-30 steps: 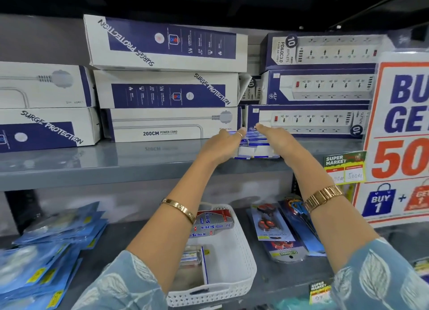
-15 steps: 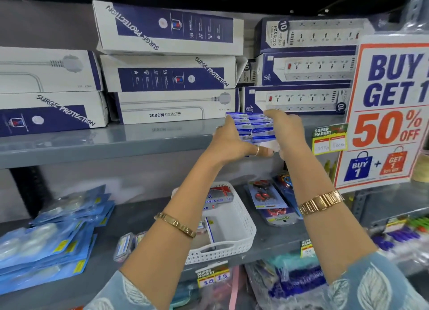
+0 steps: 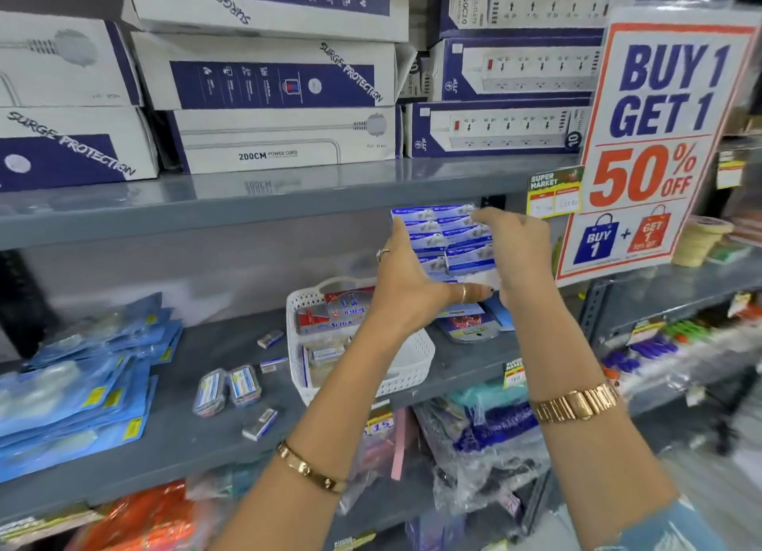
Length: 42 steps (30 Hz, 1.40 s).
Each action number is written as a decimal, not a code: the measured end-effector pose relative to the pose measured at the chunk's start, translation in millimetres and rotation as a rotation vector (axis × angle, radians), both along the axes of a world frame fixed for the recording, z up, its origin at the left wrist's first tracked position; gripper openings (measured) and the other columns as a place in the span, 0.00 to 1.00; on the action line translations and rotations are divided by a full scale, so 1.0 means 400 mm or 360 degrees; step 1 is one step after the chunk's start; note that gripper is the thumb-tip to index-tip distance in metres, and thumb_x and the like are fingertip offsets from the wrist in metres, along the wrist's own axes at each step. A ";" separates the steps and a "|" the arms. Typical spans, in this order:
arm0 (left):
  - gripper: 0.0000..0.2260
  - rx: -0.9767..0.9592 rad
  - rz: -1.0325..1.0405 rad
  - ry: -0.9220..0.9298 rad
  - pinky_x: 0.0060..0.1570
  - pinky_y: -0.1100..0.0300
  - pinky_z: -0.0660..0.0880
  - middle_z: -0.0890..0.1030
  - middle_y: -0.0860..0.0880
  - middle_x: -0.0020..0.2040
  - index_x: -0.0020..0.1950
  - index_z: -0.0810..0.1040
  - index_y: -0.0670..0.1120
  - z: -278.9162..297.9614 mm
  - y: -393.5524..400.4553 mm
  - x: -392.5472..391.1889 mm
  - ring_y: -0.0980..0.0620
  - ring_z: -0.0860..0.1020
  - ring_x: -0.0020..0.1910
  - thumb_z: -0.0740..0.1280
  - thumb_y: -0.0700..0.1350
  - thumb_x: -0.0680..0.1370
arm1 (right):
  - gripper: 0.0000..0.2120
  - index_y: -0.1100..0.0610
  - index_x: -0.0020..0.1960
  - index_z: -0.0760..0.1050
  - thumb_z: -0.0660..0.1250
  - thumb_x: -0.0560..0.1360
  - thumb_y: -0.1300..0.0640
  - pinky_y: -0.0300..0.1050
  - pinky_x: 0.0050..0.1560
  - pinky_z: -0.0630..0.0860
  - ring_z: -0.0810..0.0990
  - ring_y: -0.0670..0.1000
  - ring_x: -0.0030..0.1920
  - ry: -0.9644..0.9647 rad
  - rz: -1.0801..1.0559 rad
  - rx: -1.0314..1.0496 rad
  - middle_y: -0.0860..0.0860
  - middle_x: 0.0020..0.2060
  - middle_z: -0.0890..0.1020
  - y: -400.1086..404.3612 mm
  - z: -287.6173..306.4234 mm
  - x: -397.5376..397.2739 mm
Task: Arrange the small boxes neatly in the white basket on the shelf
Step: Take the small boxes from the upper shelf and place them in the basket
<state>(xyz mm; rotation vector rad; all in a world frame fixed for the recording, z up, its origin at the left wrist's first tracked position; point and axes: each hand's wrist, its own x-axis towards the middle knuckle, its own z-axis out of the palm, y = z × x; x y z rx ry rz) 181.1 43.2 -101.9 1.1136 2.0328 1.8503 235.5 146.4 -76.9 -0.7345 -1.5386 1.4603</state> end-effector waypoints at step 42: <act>0.38 -0.0682 0.0281 -0.0517 0.41 0.73 0.71 0.75 0.67 0.45 0.68 0.61 0.57 -0.500 0.095 -0.401 0.68 0.76 0.47 0.77 0.37 0.65 | 0.14 0.68 0.50 0.79 0.55 0.73 0.69 0.51 0.42 0.77 0.77 0.57 0.40 -0.0988 0.0562 -0.0051 0.61 0.41 0.81 0.163 -0.565 -0.441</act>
